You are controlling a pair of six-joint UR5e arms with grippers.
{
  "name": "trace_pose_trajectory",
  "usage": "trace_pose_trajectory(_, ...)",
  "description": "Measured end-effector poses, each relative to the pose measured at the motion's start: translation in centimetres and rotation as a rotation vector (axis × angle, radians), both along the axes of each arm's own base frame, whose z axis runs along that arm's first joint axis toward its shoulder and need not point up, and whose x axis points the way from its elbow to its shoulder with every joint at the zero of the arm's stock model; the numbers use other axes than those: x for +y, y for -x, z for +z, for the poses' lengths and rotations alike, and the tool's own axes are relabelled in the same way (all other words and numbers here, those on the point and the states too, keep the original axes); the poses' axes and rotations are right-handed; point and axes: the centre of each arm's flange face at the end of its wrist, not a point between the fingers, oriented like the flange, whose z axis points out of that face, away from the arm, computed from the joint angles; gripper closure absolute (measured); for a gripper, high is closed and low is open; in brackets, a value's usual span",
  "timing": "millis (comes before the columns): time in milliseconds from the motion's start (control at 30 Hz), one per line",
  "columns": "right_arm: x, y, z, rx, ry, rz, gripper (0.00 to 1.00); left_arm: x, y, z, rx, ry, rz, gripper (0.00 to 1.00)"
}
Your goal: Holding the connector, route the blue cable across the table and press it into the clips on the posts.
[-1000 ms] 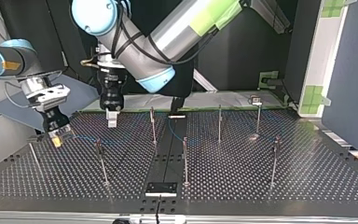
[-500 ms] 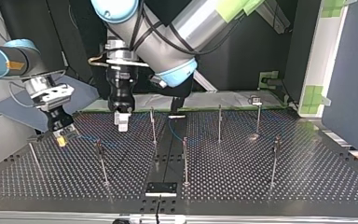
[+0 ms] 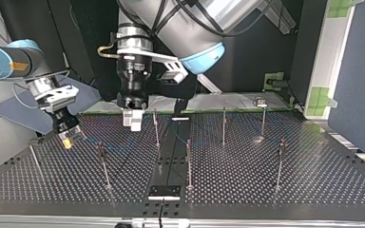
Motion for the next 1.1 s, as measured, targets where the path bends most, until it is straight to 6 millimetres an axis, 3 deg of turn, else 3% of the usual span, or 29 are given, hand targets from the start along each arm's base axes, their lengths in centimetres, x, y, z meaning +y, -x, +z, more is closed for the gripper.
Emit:
trace_pose_trajectory(767, 0.3, -0.7, -0.1, 0.0, 0.001, 0.012, 1.0, 5.6, 5.3, 3.5, -0.152, 0.152, -0.026, 0.0)
trace_pose_trajectory(1100, 0.3, -0.8, -0.1, 0.002, 0.001, 0.013, 1.0, 6.2, 6.3, 0.7, -0.149, 0.109, -0.064, 0.0)
